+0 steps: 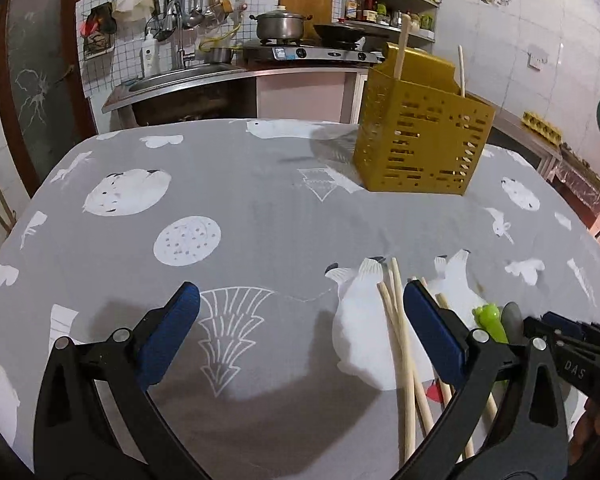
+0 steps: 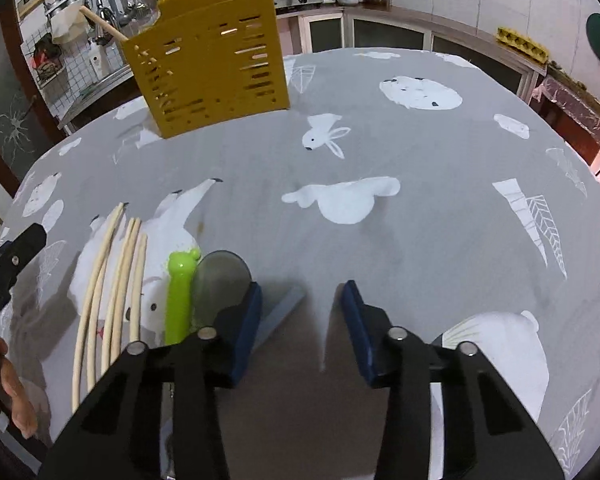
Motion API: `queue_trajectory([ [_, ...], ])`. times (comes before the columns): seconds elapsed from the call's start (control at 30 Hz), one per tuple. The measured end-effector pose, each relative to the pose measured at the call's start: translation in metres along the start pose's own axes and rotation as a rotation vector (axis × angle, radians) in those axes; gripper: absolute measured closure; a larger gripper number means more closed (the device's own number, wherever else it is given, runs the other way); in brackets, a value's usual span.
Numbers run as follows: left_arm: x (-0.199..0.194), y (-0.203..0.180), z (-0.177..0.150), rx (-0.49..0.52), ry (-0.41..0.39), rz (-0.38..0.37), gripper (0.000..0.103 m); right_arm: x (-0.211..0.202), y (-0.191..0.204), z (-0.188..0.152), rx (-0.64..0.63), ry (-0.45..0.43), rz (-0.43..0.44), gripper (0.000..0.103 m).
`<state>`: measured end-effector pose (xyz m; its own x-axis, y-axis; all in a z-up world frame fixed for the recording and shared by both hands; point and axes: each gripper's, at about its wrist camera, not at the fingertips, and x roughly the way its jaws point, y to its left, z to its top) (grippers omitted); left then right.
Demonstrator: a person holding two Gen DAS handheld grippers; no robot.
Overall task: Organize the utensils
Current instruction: 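Grasp another wooden chopstick with the left tool while the right tool grasps the blue spoon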
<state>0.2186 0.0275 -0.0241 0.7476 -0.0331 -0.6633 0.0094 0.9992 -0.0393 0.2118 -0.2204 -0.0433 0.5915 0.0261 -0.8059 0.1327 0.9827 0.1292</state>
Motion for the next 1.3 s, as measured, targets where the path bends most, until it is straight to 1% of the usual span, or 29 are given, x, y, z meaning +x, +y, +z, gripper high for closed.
queue_trajectory([
  [0.03,0.0,-0.002,0.0,0.006,0.001,0.0,0.005,0.0,-0.001,0.001,0.01,0.003,0.007,0.078],
  [0.1,0.002,-0.005,0.0,0.014,0.004,0.0,0.005,0.002,-0.003,0.005,0.032,0.011,0.026,0.087],
  [0.23,0.007,-0.009,-0.001,0.019,0.031,0.002,0.005,0.005,-0.005,0.01,0.039,0.011,0.041,0.088],
  [0.33,0.011,-0.011,-0.002,0.015,0.058,-0.01,0.005,0.006,-0.01,0.012,0.058,0.01,0.078,0.089],
  [0.47,0.015,-0.013,-0.002,0.015,0.069,-0.012,0.005,0.005,-0.007,0.019,0.005,-0.009,0.055,0.09],
  [0.67,0.025,-0.02,0.0,0.01,0.117,-0.042,0.005,0.015,-0.009,0.047,-0.041,-0.03,0.02,0.092],
  [0.83,0.038,-0.029,0.001,0.034,0.162,-0.059,0.017,0.024,-0.01,0.067,-0.08,-0.037,0.01,0.094],
  [1.0,0.056,-0.036,0.003,0.03,0.214,-0.088,0.034,0.025,-0.008,0.072,-0.091,-0.051,0.016,0.094],
  [1.07,0.06,-0.039,0.004,0.033,0.214,-0.08,0.037,0.026,-0.007,0.072,-0.091,-0.055,0.018,0.094],
  [1.13,0.063,-0.041,0.008,0.031,0.21,-0.087,0.043,0.026,-0.007,0.071,-0.085,-0.06,0.025,0.094],
  [1.2,0.066,-0.041,0.012,0.028,0.214,-0.1,0.058,0.026,-0.007,0.07,-0.08,-0.069,0.034,0.094],
  [1.23,0.068,-0.041,0.015,0.026,0.219,-0.106,0.062,0.025,-0.007,0.07,-0.081,-0.073,0.034,0.094],
  [1.3,0.072,-0.041,0.019,0.02,0.229,-0.115,0.073,0.024,-0.006,0.07,-0.084,-0.081,0.035,0.094],
])
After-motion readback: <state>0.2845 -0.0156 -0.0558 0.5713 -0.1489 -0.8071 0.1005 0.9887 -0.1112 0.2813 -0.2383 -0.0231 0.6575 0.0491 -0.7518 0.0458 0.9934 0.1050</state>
